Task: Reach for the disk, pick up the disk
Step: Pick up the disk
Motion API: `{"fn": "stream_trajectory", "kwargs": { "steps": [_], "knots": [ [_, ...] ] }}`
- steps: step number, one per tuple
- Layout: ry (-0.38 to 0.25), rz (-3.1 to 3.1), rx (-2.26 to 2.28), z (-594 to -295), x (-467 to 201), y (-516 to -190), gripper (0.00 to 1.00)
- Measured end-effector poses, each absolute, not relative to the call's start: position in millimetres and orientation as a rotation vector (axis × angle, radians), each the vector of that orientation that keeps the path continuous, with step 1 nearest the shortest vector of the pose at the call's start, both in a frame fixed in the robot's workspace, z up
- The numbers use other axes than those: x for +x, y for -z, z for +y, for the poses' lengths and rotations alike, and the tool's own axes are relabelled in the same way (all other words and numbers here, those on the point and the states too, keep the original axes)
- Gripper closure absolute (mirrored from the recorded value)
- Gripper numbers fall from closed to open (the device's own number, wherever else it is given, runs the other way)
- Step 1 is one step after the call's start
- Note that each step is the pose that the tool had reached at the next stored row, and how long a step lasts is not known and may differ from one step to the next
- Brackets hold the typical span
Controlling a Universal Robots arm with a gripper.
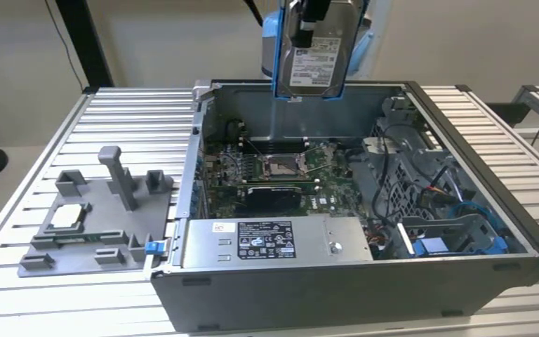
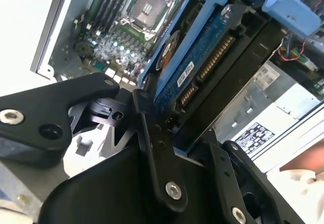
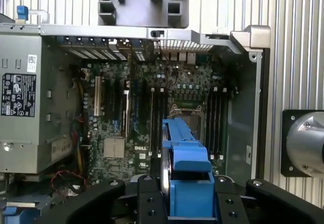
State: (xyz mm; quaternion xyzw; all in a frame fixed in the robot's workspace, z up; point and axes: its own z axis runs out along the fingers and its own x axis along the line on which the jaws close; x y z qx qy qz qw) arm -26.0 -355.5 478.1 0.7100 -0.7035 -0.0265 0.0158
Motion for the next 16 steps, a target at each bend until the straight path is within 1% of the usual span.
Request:
{"fn": "stream_trajectory", "kwargs": {
  "steps": [16],
  "knots": [
    [0.088,-2.186,2.205,-361.0,25.1,-478.2,1.00]
  ]
}}
